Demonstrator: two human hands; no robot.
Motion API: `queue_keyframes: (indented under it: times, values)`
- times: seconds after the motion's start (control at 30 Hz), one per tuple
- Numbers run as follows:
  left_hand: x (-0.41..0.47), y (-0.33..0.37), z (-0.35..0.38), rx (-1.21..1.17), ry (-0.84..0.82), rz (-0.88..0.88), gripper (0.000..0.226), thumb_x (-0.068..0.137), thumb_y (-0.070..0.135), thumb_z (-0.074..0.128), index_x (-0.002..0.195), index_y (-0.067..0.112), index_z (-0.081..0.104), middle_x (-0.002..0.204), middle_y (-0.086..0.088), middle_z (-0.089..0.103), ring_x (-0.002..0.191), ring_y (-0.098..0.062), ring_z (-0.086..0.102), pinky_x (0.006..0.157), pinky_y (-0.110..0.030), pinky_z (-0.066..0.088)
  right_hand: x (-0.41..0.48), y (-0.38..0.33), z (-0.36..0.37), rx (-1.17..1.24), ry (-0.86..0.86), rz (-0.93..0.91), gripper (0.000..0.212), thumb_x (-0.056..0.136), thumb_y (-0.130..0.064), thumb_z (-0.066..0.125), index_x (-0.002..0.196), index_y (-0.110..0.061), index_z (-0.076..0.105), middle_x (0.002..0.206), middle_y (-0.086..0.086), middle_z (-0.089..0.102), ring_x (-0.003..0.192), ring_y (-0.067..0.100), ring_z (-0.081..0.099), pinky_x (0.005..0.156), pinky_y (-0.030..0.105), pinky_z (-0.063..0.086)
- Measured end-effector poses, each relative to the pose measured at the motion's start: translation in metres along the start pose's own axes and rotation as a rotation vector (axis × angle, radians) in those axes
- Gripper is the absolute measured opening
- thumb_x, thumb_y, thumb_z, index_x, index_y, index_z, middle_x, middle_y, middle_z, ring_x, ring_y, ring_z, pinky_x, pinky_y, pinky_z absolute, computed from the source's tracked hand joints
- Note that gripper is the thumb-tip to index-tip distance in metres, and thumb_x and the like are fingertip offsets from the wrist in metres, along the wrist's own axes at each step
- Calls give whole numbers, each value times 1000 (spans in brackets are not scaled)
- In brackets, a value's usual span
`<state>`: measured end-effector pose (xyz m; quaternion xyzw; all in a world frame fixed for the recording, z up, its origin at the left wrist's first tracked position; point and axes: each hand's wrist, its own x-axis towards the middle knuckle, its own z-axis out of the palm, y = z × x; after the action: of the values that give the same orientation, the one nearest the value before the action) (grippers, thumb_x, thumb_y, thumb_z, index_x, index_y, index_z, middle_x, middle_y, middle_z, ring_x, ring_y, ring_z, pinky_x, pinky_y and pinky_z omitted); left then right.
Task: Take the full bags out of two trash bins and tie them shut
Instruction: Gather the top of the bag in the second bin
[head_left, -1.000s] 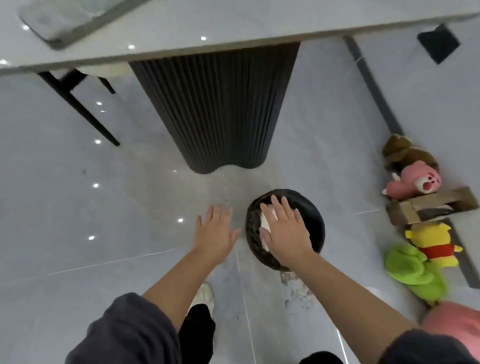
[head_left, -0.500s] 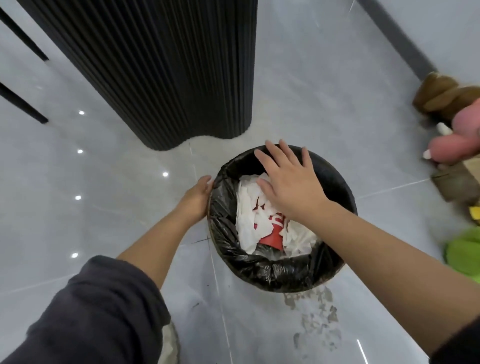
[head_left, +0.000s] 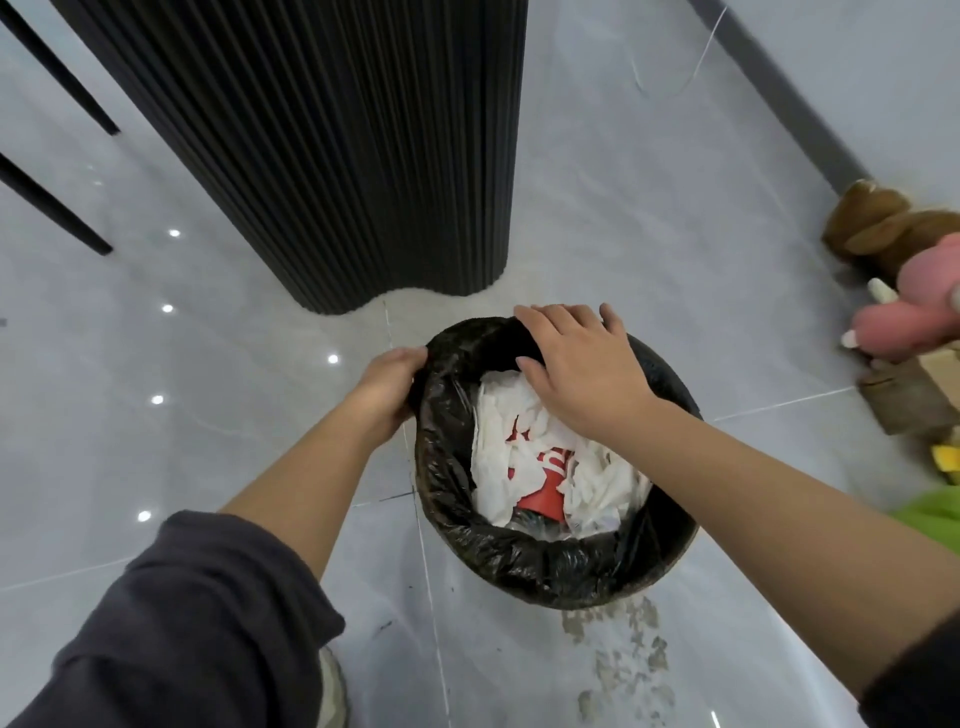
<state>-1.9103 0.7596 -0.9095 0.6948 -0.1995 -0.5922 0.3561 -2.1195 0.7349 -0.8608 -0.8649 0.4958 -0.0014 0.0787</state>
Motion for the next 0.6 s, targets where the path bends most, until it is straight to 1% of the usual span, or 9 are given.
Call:
queue_keyframes:
  times: [0.07, 0.17, 0.23, 0.33, 0.37, 0.4, 0.47, 0.53, 0.6]
  values:
    - [-6, 11, -4, -39, 14, 76, 26, 97, 28, 48, 111, 10, 61, 108, -10, 67, 100, -23, 64, 85, -35, 52, 4, -2, -5, -6, -8, 11, 48, 98, -39, 38, 142, -21, 34, 135, 1, 51, 125, 30, 44, 113, 54, 20]
    - [-17, 25, -6, 76, 15, 265, 15, 95, 28, 53, 89, 17, 61, 83, 1, 66, 79, -14, 60, 74, -28, 49, 16, -3, -10, -26, -2, 63, 46, 98, -41, 36, 139, -20, 37, 128, 3, 55, 120, 30, 48, 113, 54, 16]
    - [-26, 35, -7, 80, -49, 383, 15, 92, 24, 57, 78, 20, 59, 67, 9, 61, 66, -7, 57, 64, -21, 45, 27, -2, -15, 1, 2, 102, 49, 96, -44, 40, 140, -22, 36, 131, 5, 52, 123, 30, 47, 113, 53, 16]
    - [-41, 48, -5, 53, -172, 499, 13, 91, 15, 58, 80, 20, 57, 62, 12, 57, 59, -3, 54, 57, -15, 44, 44, -5, -17, 174, -77, 9, 58, 91, -41, 50, 144, -27, 31, 143, 2, 42, 132, 26, 37, 113, 52, 20]
    - [-46, 51, -4, 47, -204, 526, 12, 91, 11, 57, 83, 20, 56, 62, 12, 57, 58, -2, 54, 55, -14, 44, 49, -7, -17, 258, -116, -26, 57, 90, -37, 53, 143, -28, 34, 142, 1, 44, 131, 24, 39, 112, 51, 22]
    - [-52, 53, -4, 48, -235, 550, 13, 91, 7, 57, 86, 19, 54, 62, 12, 58, 57, -2, 55, 54, -14, 44, 52, -9, -17, 331, -141, -49, 52, 88, -32, 55, 138, -28, 41, 137, 1, 51, 127, 23, 44, 110, 48, 26]
    - [-62, 56, -5, 88, -296, 575, 19, 88, 1, 58, 91, 19, 52, 67, 9, 64, 62, -5, 60, 57, -17, 49, 54, -11, -18, 372, -102, -64, 32, 84, -20, 56, 115, -23, 59, 112, 2, 64, 109, 25, 56, 99, 42, 38]
    - [-71, 55, -10, 223, -313, 547, 26, 85, 3, 64, 96, 23, 52, 78, 0, 68, 71, -17, 65, 67, -29, 56, 51, -7, -21, 344, -14, -33, 18, 80, -12, 54, 95, -19, 62, 91, -1, 63, 92, 25, 59, 83, 35, 42]
    - [-77, 51, -13, 485, -249, 489, 30, 83, 10, 69, 97, 28, 51, 86, -4, 69, 75, -22, 68, 72, -35, 56, 42, 1, -26, 331, 37, 48, 19, 81, -9, 51, 94, -18, 62, 84, 1, 61, 84, 27, 58, 72, 31, 40]
